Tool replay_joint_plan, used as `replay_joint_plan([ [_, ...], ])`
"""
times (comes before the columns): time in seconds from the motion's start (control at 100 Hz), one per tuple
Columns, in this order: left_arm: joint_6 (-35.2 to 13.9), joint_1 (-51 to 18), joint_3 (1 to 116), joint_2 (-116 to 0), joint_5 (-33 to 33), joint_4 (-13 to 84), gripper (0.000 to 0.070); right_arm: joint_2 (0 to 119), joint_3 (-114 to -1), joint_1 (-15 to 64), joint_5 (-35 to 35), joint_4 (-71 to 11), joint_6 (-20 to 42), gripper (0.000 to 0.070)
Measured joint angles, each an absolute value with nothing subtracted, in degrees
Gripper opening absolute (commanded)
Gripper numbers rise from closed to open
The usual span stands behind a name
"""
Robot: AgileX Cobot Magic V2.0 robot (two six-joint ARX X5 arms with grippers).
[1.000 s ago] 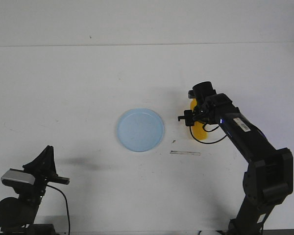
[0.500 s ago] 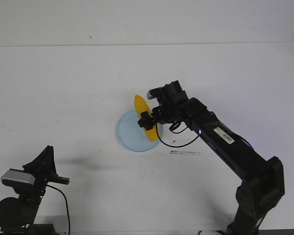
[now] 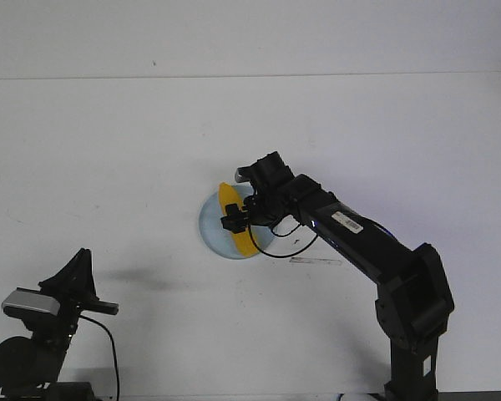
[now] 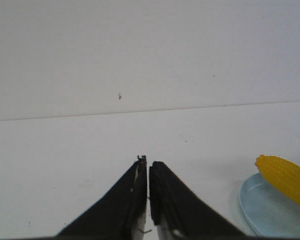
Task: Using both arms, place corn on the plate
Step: 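Lift the corn with the right gripper and lower it onto the plate, then open the right gripper to release the corn on the plate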
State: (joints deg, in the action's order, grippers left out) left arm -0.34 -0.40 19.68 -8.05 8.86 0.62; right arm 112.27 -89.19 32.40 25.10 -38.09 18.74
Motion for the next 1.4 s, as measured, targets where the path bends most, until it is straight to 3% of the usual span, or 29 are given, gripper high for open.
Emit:
replay_joint_plan([
  [0.15, -0.34, -0.38, 19.68, -8.05, 8.86, 0.62, 0.0001, 113.14, -89.19, 32.58, 24.21, -38.35, 19.0, 0.0451],
  [0.32, -0.34, -0.38, 19.68, -8.05, 8.86, 0.62, 0.0001, 113.21, -89.19, 32.56, 23.97, -36.88, 19.35, 0.0498],
  [0.62, -0.32, -0.38, 19.68, -8.05, 8.86, 0.64, 0.0001, 111.83, -89.8, 32.18, 23.79, -36.75, 18.22, 0.0492],
  [0.72, -0.34, -0.4, 19.68, -8.05, 8.86, 0.62, 0.0001, 108.68, -89.86, 31.73, 21.19, -36.1, 17.15, 0.046],
  [0.8, -0.32, -0.4, 19.68, -8.05, 8.86, 0.6, 0.0001, 105.89, -90.3, 31.38, 16.97, -35.92, 15.55, 0.038],
  [0.89, -0.32, -0.4, 19.68, -8.05, 8.86, 0.64, 0.0001, 103.2, -90.59, 30.96, 11.18, -35.97, 12.82, 0.023],
  [0.98, -0.34, -0.4, 19.68, -8.05, 8.86, 0.62, 0.0001, 101.49, -90.45, 30.48, 5.8, -36.01, 9.93, 0.0],
  [1.13, -0.34, -0.4, 19.68, -8.05, 8.86, 0.62, 0.0001, 96.12, -86.17, 28.53, 4.27, -34.48, 6.81, 0.0003],
  [1.4, -0.34, -0.4, 19.68, -8.05, 8.86, 0.64, 0.0001, 79.05, -68.18, 21.98, 4.47, -18.44, 0.89, 0.0002],
])
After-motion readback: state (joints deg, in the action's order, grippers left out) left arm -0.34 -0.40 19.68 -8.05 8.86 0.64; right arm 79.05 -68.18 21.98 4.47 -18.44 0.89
